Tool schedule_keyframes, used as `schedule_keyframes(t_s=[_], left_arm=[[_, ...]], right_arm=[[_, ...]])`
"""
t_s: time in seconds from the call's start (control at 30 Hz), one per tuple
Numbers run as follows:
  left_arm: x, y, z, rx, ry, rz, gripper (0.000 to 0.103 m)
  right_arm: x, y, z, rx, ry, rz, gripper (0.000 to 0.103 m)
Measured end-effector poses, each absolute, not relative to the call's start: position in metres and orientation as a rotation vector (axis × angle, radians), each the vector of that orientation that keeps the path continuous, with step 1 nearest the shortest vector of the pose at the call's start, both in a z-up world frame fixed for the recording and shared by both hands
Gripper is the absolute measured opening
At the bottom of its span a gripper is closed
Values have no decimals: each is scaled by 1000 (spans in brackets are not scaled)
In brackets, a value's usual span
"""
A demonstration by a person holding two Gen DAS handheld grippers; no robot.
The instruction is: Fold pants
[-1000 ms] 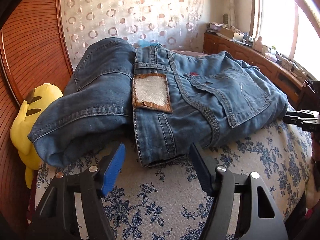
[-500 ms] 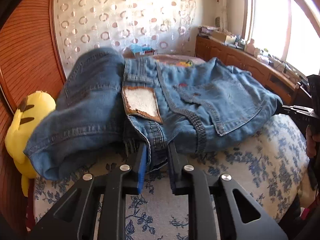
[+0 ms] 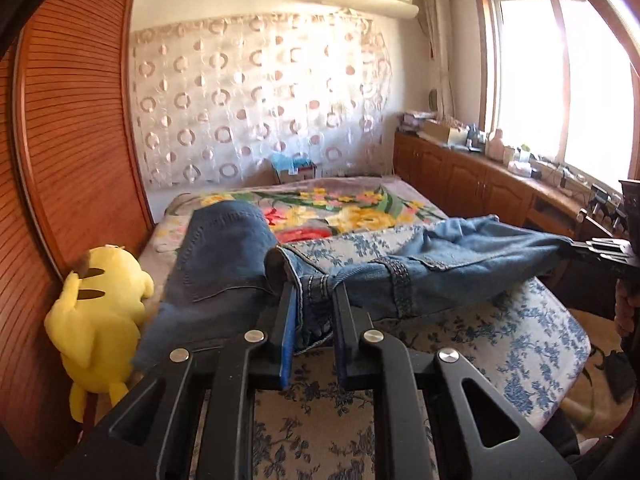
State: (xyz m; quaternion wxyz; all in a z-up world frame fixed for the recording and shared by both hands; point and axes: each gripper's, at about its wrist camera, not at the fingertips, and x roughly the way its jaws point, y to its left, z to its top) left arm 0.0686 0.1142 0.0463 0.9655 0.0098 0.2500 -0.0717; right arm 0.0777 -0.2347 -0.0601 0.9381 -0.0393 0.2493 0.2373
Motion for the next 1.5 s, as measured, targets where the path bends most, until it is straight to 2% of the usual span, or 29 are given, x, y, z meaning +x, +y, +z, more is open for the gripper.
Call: schedule_keyframes(t_s=[0.33,0.63,0.83,0.9,1.0,1.1,1.3,1.33,1.37,1.4,1.5], left_arm=[[-6,139,34,-5,528,-119,17],[-23,129,-1,-8,659,-152,20],[-31,128,4,8,668,-159,28],[-35,131,11,16,654,-149,33],[-38,138,19,21,633,-122,49],[-34,140,21,15,629,-118,50],[-14,131,16,19,640,-127,51],[-9,128,14,20,643,-133,60],[-5,126,13,18,643,-138,79],[-1,123,12,10,636,-146,82],[11,115,8,-5,639,-175,82]], right_arm=[[-1,-233,-78,-93,529,588,5],[-2,-250,-113,-80,639,564,5],[7,-237,-91,-86,646,546,10],[0,-238,-78,-91,629,532,10],[-6,-250,-70,-84,602,512,10],[-7,-260,-66,-69,580,489,11],[-2,-275,-69,-42,570,452,22],[0,-277,-70,-36,570,442,23],[3,-279,-70,-34,572,434,24],[5,-281,-71,-32,574,425,24],[12,-286,-73,-32,580,408,25]])
